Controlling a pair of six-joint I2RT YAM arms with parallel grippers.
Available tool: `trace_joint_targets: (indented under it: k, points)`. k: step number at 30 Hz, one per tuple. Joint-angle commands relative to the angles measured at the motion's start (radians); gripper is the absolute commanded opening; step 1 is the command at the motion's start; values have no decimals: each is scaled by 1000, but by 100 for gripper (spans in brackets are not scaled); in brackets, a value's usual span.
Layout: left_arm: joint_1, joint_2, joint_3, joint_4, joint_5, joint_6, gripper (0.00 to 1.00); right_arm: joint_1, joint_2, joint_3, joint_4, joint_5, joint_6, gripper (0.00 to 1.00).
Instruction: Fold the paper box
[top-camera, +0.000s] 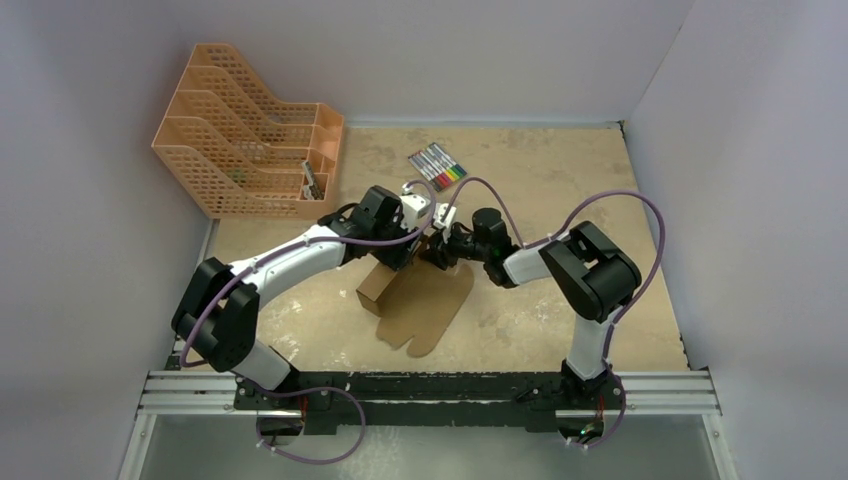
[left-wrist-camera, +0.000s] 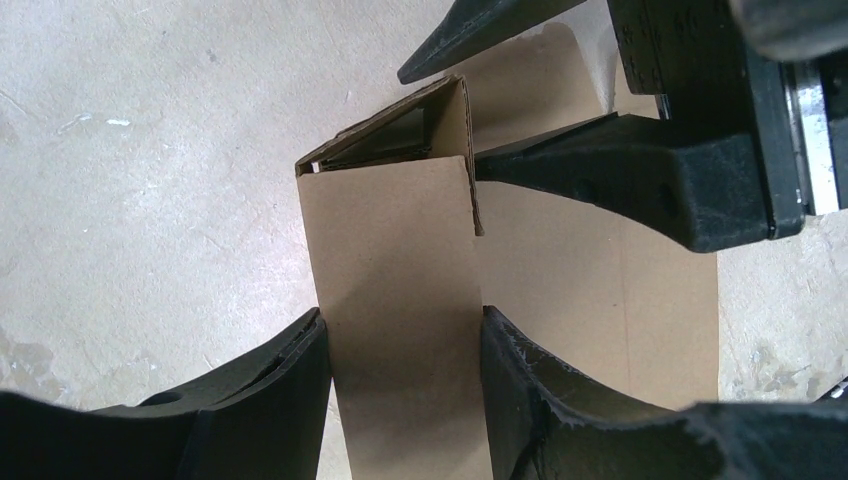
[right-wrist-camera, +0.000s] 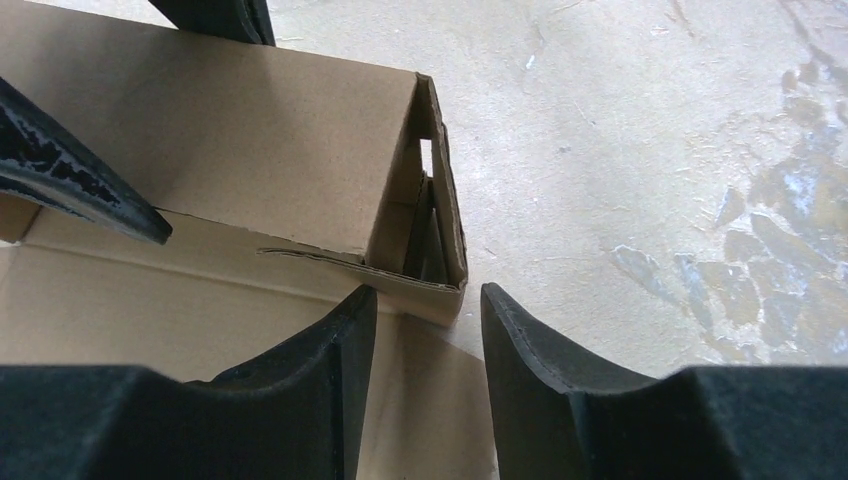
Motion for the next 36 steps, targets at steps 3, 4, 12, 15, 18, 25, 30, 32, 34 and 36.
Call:
trace_joint_targets:
  k: [3,4,12,15,18,25,30,32,34,36]
  points:
    - [-37,36,32,-33,222,15,40,-1,9,84,153,-126,53,44]
    - [-35,41,34,-32,227,15,40,-1,9,84,159,-131,56,43]
    - [-31,77,65,-33,282,2,41,2,20,99,195,-174,94,35]
    - [-29,82,73,-17,297,-26,43,4,16,96,209,-158,105,31]
    - [-27,83,72,9,314,-67,44,9,6,88,221,-117,108,28]
    - [-24,82,60,39,328,-138,45,26,-24,44,240,40,95,19]
    - [-17,78,56,61,342,-203,46,66,-37,3,238,211,42,16]
    - [-15,80,55,71,362,-228,46,76,-33,-9,247,251,39,15]
    - [-14,83,54,82,380,-248,46,86,-30,-19,260,312,47,13]
    - [-14,89,56,88,403,-262,46,90,-28,-20,264,357,62,11]
